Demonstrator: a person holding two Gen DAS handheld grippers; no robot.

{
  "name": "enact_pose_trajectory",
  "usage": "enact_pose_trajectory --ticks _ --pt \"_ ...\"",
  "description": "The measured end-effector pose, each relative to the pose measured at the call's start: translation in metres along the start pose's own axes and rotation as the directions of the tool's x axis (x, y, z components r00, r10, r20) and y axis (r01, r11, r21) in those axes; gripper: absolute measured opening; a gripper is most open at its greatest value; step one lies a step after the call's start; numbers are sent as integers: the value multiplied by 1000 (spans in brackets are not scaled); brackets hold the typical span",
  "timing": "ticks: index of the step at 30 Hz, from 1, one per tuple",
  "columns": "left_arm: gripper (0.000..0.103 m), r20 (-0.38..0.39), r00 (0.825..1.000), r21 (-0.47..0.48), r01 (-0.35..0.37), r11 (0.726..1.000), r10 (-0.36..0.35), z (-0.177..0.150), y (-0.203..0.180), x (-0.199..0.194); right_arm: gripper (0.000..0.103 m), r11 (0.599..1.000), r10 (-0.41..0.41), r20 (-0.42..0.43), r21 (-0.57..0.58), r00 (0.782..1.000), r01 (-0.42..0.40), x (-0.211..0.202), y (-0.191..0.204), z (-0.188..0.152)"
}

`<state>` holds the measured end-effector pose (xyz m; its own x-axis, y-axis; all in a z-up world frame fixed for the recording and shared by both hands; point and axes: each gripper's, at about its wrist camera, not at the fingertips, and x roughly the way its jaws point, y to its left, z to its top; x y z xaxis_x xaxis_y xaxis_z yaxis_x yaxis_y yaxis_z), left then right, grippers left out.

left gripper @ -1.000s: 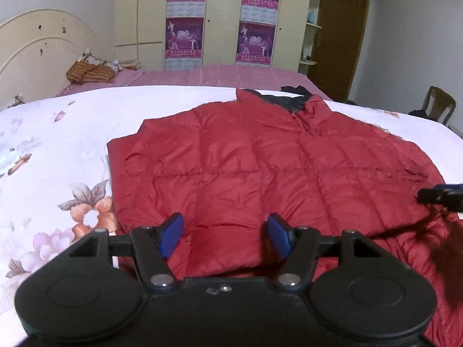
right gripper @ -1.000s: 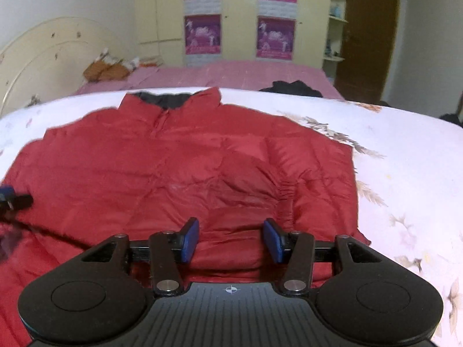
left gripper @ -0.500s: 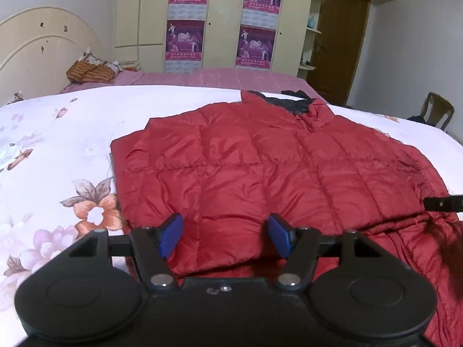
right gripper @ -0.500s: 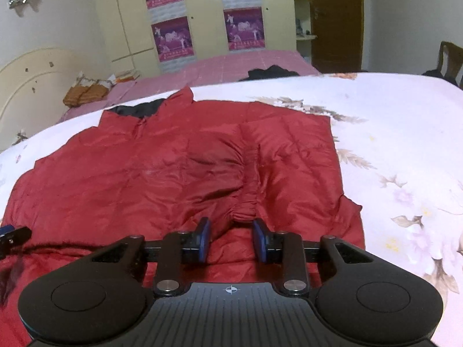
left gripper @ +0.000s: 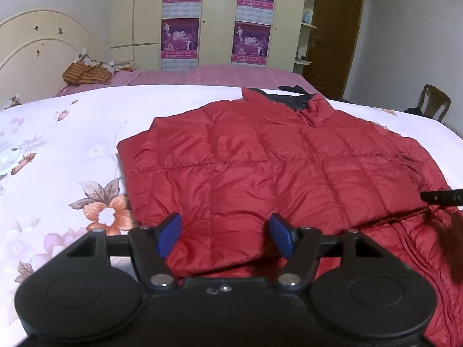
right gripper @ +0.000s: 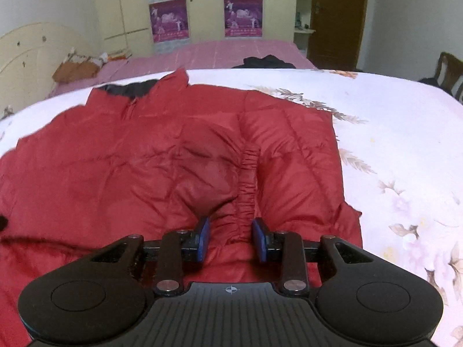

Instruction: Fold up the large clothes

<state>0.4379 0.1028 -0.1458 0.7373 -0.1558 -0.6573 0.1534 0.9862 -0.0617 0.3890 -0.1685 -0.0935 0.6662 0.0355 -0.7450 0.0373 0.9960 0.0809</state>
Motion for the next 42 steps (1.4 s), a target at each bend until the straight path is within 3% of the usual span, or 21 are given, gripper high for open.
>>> enact_pose_trajectory --ticks 9,11,13,17,19,20,21,22,25,26,27,28,30,37,38,40,42 --pt "67 -43 999 34 -15 999 16 4 -5 7 33 997 -26 -31 -74 999 23 8 10 4" --pt "71 -54 998 36 -22 999 24 7 -5 2 36 998 -28 -23 -65 999 26 -1 9 11" --pt "77 -52 998 35 -43 998 45 7 -7 -3 98 998 -22 46 -59 999 25 -17 10 11" --pt "79 -48 995 54 -82 995 84 2 -10 -20 98 995 41 68 -96 997 -34 -36 16 5" --pt "76 -25 997 67 -67 995 69 -5 -8 -36 98 994 52 76 -101 996 -44 -45 14 -1" --pt "59 -12 998 65 -62 996 63 -10 -6 -45 98 994 60 84 -98 995 -52 -51 12 -4" --pt "27 -4 998 55 -58 997 58 -14 -2 -53 98 994 64 89 -98 994 -56 -56 10 -7" --pt "4 -28 998 29 -61 998 62 -20 4 -61 98 994 65 96 -96 993 -56 -62 6 -12" --pt "0 -13 996 -12 -85 996 84 -36 16 -90 98 995 84 111 -59 990 -78 -86 -12 -29" --pt "12 -2 996 -22 -87 996 87 -42 18 -103 98 996 84 115 -44 990 -80 -96 -19 -35" --pt "31 4 996 -43 -89 995 89 -48 21 -115 98 996 83 120 -32 989 -80 -107 -27 -42" --pt "93 4 995 -66 -103 992 104 -55 22 -127 98 997 82 126 -17 989 -80 -118 -35 -49" --pt "103 49 988 -89 -145 985 149 -72 21 -151 99 996 79 126 20 989 -82 -138 -51 -65" --pt "101 -47 995 -139 -92 986 86 -125 13 -189 98 979 120 110 149 987 -136 -204 -111 -133" --pt "99 -60 995 -166 -87 982 78 -133 13 -193 95 976 125 104 167 987 -141 -210 -119 -143" --pt "96 -80 995 -212 -72 975 56 -148 14 -200 76 964 137 79 219 987 -152 -221 -135 -164" --pt "91 -105 994 -271 -57 961 29 -163 15 -208 75 945 159 59 280 986 -169 -227 -148 -183"
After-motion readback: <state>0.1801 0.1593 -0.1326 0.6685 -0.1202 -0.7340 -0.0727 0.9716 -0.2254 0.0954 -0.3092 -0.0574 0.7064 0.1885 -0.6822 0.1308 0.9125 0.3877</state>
